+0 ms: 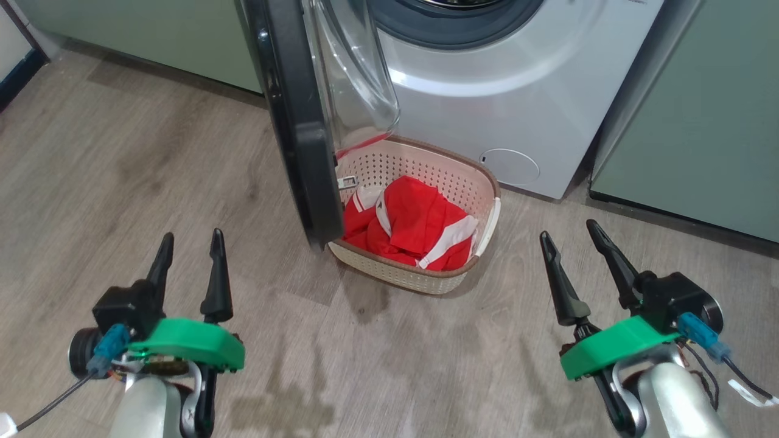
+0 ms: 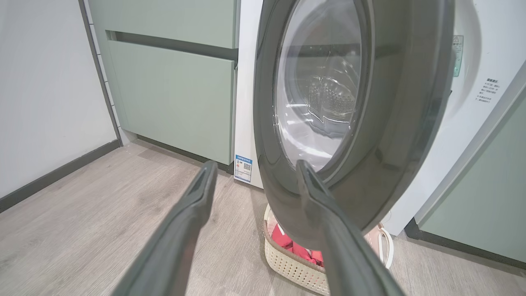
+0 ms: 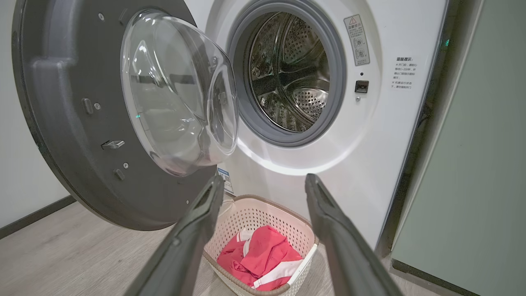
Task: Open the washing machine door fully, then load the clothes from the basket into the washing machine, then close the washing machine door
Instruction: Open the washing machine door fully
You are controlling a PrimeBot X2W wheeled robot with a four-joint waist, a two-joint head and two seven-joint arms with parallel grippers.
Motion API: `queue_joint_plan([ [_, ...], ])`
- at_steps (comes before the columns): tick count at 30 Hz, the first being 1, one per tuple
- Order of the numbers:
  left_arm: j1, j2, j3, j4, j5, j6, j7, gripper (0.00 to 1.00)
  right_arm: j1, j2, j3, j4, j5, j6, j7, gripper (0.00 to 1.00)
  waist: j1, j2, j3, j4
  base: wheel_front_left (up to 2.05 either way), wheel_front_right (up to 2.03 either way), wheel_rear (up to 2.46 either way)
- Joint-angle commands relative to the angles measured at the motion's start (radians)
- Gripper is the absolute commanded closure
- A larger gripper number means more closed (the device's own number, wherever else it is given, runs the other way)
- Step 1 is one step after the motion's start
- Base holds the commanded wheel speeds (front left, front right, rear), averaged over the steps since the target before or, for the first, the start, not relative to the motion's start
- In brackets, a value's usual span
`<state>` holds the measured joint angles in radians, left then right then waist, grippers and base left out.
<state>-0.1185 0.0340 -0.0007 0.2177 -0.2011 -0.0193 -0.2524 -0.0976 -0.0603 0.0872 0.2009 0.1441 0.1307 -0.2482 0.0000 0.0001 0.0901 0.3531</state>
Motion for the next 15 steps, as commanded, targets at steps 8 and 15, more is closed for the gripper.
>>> queue_joint_plan([
  [8, -0.015, 0.016, 0.015, -0.022, 0.014, -0.003, -0.009, 0.00, -0.044, 0.010, 0.015, -0.026, 0.016, 0.000, -0.013, 0.00, 0.0000, -0.0001, -0.001, 0.004, 0.00, 0.00, 0.00],
  [15, -0.013, 0.016, 0.007, -0.018, 0.014, 0.000, -0.009, 0.00, -0.046, 0.010, 0.009, -0.031, 0.017, 0.000, -0.013, 0.00, 0.0000, -0.0001, -0.001, 0.006, 0.00, 0.00, 0.00],
])
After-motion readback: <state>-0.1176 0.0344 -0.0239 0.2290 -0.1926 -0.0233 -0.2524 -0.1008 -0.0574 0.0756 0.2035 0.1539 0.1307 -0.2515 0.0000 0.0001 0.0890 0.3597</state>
